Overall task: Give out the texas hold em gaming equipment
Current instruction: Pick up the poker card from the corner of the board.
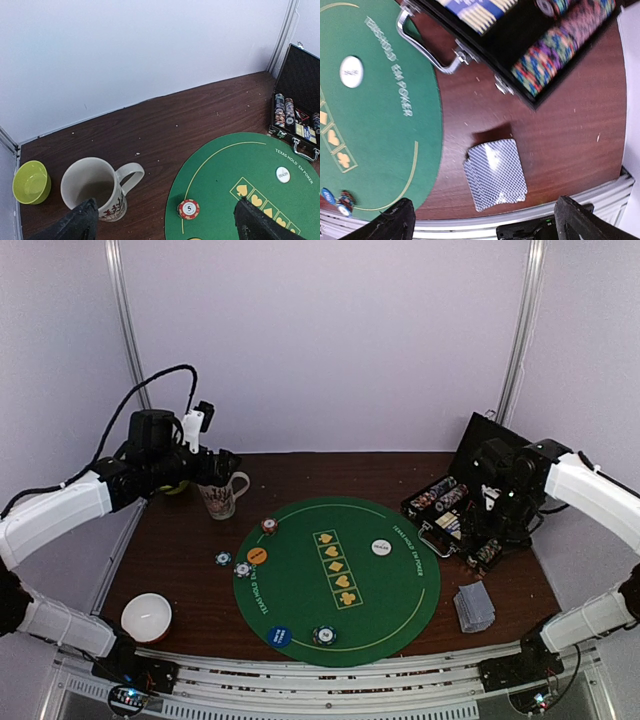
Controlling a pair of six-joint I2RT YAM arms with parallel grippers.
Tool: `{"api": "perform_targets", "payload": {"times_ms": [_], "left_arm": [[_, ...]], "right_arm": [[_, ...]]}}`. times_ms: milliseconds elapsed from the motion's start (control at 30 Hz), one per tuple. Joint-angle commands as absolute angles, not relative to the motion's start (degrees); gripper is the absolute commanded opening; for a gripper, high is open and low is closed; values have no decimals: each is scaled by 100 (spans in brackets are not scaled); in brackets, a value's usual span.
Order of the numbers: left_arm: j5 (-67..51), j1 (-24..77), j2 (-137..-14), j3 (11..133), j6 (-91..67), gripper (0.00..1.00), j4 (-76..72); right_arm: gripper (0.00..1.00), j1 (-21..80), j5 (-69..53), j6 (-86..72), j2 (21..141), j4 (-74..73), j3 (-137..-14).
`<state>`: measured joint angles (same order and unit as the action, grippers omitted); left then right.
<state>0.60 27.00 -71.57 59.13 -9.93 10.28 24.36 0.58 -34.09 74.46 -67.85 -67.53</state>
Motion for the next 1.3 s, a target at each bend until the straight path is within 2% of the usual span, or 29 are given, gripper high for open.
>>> {"api": "perform_targets", "payload": {"times_ms": [0, 100, 167, 300, 433, 767, 1267], "left_arm": [[-152, 2682, -7556, 6338, -992, 98, 689], [-181, 2666, -7681, 6452, -936, 98, 701], [-151, 2639, -7707, 6453, -922, 98, 798], [147, 2615, -7650, 6221, -850, 98, 831], [205, 2607, -7821, 6304, -817, 98, 1017], [524, 2566, -7864, 6275, -735, 98, 1074], [310, 2451, -7910, 6249, -744, 98, 1054]], "right_arm": [[100, 2881, 197, -4208, 7394, -6936, -6226], [100, 2978, 392, -4285, 7447, -7259, -5899], [100, 3013, -11, -4171, 7430, -7287, -5490], [100, 3111, -332, -4252, 7204, -7029, -5075], [100, 3185, -760, -4198, 7468, -6369, -4642], [100, 3200, 270, -3918, 8325, -6616, -5065], [100, 3090, 5, -3322, 8691, -6023, -4924]]}}
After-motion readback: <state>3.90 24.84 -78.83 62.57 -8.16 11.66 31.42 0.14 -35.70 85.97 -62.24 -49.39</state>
